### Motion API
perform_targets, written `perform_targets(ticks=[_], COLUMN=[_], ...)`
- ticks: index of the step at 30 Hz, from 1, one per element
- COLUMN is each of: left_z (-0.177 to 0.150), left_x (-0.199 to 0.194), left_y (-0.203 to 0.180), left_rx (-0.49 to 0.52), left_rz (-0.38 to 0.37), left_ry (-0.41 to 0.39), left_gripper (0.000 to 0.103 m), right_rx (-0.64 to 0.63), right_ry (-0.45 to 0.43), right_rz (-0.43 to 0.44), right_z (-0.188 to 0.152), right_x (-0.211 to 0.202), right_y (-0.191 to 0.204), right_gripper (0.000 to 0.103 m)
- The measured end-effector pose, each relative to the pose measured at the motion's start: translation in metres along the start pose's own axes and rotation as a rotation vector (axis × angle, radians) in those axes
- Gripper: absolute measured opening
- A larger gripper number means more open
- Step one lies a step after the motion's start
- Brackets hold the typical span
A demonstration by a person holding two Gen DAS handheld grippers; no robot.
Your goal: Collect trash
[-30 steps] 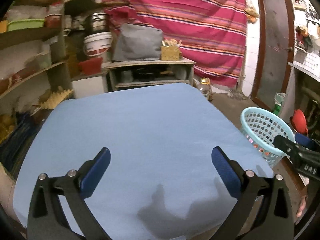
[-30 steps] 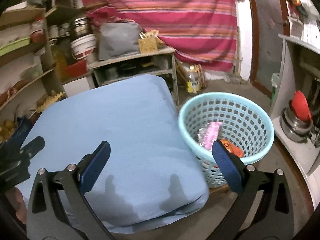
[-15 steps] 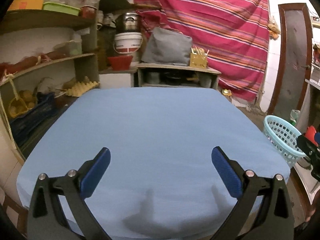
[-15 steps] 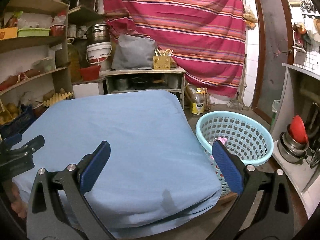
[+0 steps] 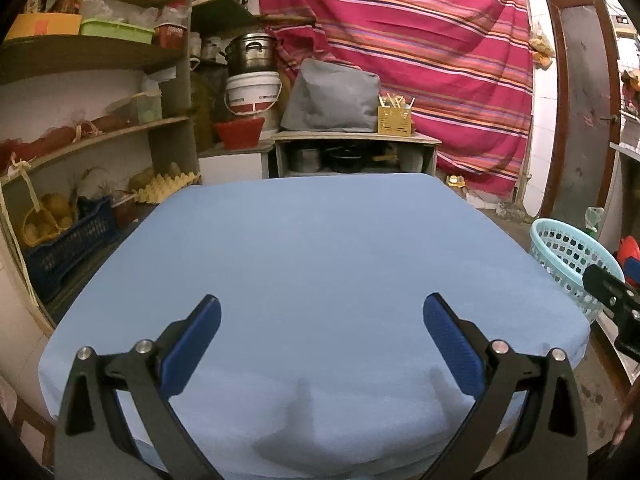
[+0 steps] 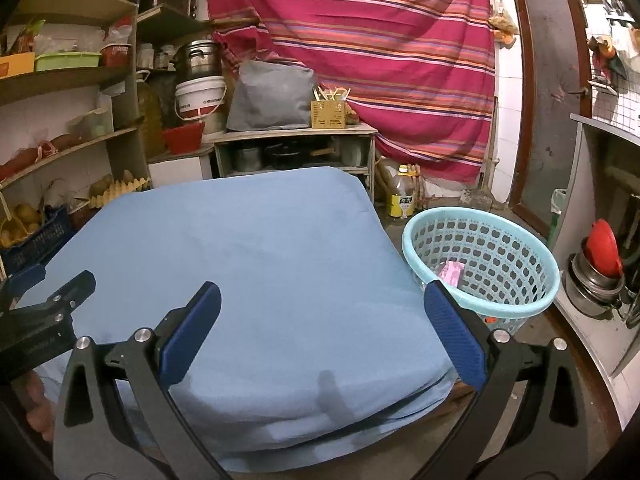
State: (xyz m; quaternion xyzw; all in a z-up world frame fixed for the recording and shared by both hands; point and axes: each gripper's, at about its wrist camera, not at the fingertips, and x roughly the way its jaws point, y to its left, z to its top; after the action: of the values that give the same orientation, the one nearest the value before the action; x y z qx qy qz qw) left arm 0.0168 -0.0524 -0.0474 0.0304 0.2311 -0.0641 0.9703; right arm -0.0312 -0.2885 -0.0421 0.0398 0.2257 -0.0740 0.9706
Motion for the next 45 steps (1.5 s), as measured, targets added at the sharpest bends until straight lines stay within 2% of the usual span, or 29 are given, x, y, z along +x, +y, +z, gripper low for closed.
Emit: perform_targets(ticks=[10, 45], left_z=[0.002, 0.002], left_x=[-0.005, -0.004], left_y=[0.000, 0.004], left_rx=[-0.005, -0.025], left_rz=[0.027, 0.046], left_ry=[-0.038, -0.054], left_gripper=[0.099, 0.099], right_rx=[-0.012, -0.035], right_ry=[-0.036, -0.075], right_rz=[0.020, 0.018], right_z=[0.002, 0.001], right_x=[-0.005, -0.009], right_y=[0.001, 0.012], right_gripper=[0.099, 0.099])
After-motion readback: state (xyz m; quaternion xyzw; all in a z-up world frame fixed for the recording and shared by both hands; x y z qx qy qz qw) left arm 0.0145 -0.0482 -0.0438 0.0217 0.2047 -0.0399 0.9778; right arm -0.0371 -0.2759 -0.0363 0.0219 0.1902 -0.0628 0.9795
